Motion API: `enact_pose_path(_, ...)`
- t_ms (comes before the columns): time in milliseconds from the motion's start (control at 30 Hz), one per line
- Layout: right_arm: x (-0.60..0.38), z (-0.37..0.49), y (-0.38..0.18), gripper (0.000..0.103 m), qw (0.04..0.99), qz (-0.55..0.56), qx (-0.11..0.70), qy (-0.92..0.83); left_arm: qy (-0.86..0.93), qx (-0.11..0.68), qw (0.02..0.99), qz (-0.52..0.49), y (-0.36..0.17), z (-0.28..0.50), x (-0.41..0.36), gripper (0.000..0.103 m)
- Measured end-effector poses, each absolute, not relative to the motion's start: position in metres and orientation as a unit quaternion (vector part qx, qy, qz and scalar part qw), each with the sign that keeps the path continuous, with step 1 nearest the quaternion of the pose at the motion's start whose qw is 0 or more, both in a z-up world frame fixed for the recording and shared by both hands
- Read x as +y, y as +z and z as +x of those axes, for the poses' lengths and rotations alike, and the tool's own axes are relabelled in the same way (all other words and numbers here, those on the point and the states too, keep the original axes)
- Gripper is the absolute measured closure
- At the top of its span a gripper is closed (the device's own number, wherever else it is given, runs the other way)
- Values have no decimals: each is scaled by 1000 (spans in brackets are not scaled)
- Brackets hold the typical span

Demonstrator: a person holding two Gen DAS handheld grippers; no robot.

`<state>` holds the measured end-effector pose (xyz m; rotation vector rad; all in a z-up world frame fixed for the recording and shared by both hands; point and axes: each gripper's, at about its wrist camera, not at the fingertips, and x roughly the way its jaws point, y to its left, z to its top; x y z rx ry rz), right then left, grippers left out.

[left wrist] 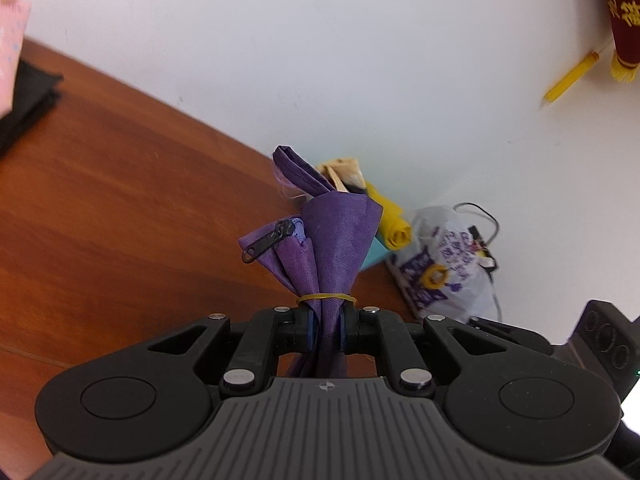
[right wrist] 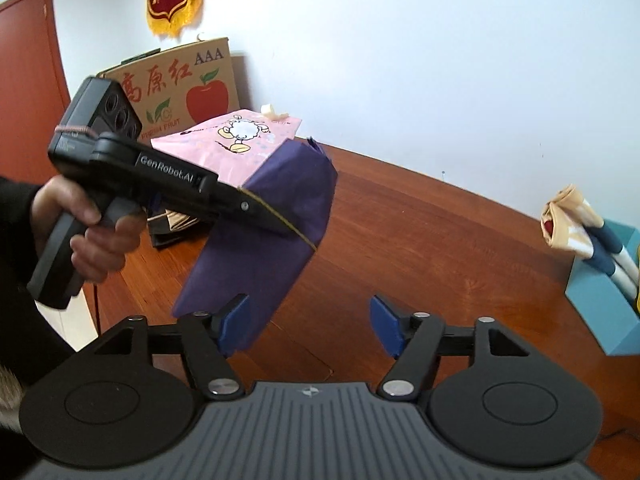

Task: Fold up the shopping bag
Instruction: 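Grasp the banded purple bundle with the right tool from the left tool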

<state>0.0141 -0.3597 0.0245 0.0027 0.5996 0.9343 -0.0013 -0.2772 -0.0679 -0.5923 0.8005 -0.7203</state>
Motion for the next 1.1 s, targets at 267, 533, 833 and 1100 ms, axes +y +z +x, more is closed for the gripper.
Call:
enact_pose_path(267,-364,34,22,29,823,107,331,449,-347,398,775,-346,-80,-3,-280,91)
enact_pose_path(533,-361,51,8,26,790,195,355,460,-377,414,700,-442,-101,3,-275,91)
enact_pose_path(833,-356,56,-15,32,749,279,367,476,-402,434,599,-539,-140,10,-274,91)
enact_pose_path(1100,-338,59,-32,68,729,314,404,454,-389,461,603,-523,-148,18,-279,84)
